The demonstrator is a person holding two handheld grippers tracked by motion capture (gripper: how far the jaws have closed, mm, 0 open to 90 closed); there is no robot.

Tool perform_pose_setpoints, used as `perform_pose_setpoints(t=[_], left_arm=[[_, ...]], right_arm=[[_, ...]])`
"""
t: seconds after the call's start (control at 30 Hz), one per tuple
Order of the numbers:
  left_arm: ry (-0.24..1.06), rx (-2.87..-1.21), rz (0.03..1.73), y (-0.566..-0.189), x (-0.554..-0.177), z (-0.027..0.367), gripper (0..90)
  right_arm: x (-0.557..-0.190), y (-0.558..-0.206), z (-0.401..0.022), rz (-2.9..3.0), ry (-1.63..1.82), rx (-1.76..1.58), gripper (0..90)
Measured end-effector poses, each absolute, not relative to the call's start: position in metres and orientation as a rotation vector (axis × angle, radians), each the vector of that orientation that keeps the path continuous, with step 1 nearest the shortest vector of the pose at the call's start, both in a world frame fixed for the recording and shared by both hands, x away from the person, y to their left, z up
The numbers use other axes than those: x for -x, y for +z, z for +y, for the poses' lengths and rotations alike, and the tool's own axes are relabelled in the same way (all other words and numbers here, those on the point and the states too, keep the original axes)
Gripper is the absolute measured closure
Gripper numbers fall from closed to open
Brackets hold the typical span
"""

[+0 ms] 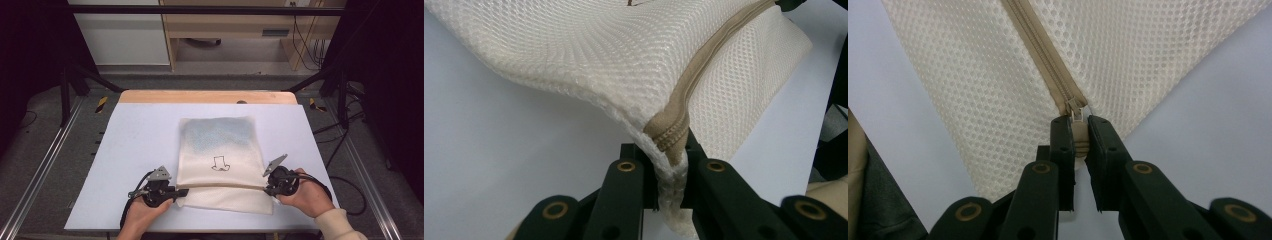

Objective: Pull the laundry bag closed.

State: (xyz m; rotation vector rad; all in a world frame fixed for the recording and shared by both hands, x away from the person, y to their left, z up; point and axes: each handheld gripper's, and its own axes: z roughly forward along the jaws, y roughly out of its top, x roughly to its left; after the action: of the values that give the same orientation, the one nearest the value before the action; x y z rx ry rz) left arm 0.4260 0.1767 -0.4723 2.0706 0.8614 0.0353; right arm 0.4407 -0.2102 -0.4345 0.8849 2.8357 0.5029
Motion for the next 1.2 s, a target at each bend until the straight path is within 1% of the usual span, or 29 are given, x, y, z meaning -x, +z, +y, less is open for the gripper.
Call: perform_pose_setpoints(t=[0.57,0.63,0.7,0.77,0.8,0.83,0.93,0.97,1.0,1.03,1.07,1.13,1.17,1.2], left_arm=[[0.03,-2.085,0.867,-0.474,-0.425,0.174,83.5],[0.033,-2.077,0.873,-0.473,-0.425,0.174,81.3],[0.035,-2.078,0.882,-0.473,-0.425,0.175,76.8],[0.046,-2.078,0.893,-0.473,-0.424,0.175,68.5],[0.069,-2.069,0.898,-0.471,-0.423,0.176,65.3],[0.069,-2.069,0.898,-0.471,-0.423,0.176,63.4],[0.107,-2.049,0.913,-0.469,-0.423,0.177,50.2],[0.107,-2.049,0.913,-0.469,-0.423,0.177,49.4],[0.118,-2.045,0.912,-0.468,-0.422,0.178,46.6],[0.124,-2.04,0.915,-0.467,-0.422,0.179,46.6],[0.149,-2.037,0.922,-0.465,-0.421,0.18,39.2],[0.158,-2.028,0.927,-0.464,-0.421,0.18,33.8],[0.167,-2.028,0.926,-0.463,-0.42,0.181,33.8],[0.189,-2.025,0.931,-0.462,-0.42,0.181,30.9]], right_arm=[[-0.441,-0.434,-0.211,2.833,0.518,-0.902,82.1],[-0.441,-0.434,-0.211,2.832,0.517,-0.902,82.0],[-0.441,-0.434,-0.21,2.833,0.52,-0.898,81.9],[-0.442,-0.434,-0.21,2.831,0.528,-0.903,80.2],[-0.442,-0.432,-0.209,2.82,0.555,-0.905,72.8],[-0.442,-0.431,-0.208,2.813,0.569,-0.908,69.7],[-0.443,-0.429,-0.205,2.791,0.596,-0.904,57.0],[-0.443,-0.429,-0.205,2.791,0.596,-0.904,57.0],[-0.443,-0.428,-0.202,2.781,0.598,-0.896,49.6],[-0.443,-0.428,-0.202,2.781,0.598,-0.896,49.6],[-0.442,-0.427,-0.2,2.769,0.605,-0.891,42.6],[-0.442,-0.425,-0.197,2.749,0.624,-0.902,35.7],[-0.442,-0.425,-0.197,2.749,0.624,-0.902,35.7],[-0.442,-0.424,-0.195,2.731,0.645,-0.906,32.4]])
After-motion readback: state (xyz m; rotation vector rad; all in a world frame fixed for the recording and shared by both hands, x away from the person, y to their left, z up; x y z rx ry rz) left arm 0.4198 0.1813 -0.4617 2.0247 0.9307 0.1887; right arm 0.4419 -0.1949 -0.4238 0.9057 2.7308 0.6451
